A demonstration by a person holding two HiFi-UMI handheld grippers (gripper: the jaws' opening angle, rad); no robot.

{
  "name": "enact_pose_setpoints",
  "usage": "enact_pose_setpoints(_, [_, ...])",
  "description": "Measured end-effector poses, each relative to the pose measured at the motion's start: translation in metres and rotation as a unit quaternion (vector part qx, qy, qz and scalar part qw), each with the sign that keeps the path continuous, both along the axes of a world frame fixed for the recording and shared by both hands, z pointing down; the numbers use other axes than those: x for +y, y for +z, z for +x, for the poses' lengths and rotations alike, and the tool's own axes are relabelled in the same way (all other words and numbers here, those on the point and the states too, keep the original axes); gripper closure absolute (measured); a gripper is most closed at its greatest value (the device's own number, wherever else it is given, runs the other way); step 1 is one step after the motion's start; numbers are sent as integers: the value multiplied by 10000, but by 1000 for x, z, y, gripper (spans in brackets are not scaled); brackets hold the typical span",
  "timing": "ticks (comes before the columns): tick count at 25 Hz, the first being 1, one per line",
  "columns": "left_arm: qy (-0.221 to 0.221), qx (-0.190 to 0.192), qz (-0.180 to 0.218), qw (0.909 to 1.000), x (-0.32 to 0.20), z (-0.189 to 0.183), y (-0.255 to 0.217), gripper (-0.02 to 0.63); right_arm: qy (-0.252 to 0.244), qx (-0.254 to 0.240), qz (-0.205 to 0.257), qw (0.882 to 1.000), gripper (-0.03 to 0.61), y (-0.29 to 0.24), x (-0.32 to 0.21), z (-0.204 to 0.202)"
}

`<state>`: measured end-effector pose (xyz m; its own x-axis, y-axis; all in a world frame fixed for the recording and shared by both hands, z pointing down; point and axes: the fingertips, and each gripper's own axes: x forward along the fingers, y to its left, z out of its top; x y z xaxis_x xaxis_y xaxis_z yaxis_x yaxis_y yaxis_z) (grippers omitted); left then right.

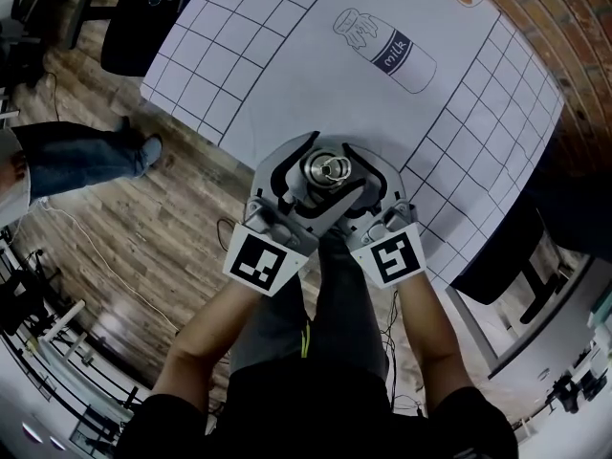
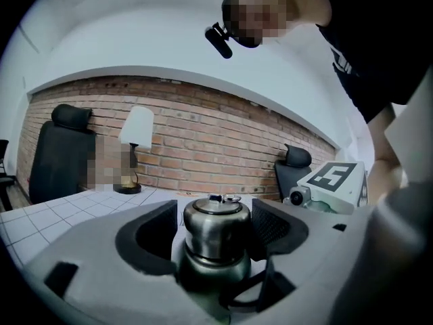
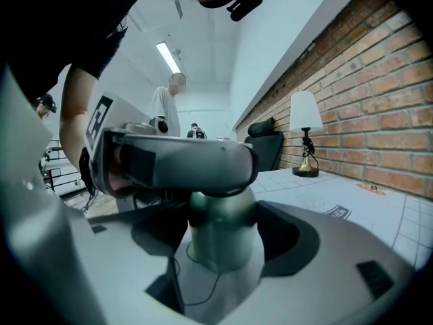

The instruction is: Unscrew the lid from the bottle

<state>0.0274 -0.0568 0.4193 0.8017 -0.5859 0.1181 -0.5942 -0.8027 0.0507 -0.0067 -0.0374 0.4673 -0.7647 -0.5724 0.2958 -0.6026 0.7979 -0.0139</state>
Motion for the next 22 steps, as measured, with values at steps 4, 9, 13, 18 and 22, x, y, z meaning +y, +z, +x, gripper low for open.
enact_pose_setpoints(4, [1161, -144, 200, 9929, 10, 2, 0, 272, -20, -21, 22, 10000, 276, -1, 0, -1])
enact_pose_setpoints(9, [1891, 294, -876, 9776, 11, -6, 2, 272, -21, -19, -4, 10000, 276, -1, 0, 0])
enact_pose_setpoints(13, [2969, 53, -53, 9549, 13, 7, -13, 272, -39, -19, 41, 10000, 276, -2, 0, 0])
enact_pose_setpoints(18, [3247, -29, -61, 9458, 18, 13, -10, 336, -45, 4, 3, 10000, 276, -1, 0, 0])
enact_pose_setpoints(22, [2815, -1, -67, 9595, 15, 11, -9, 336, -43, 2, 22, 10000, 276, -2, -1, 0])
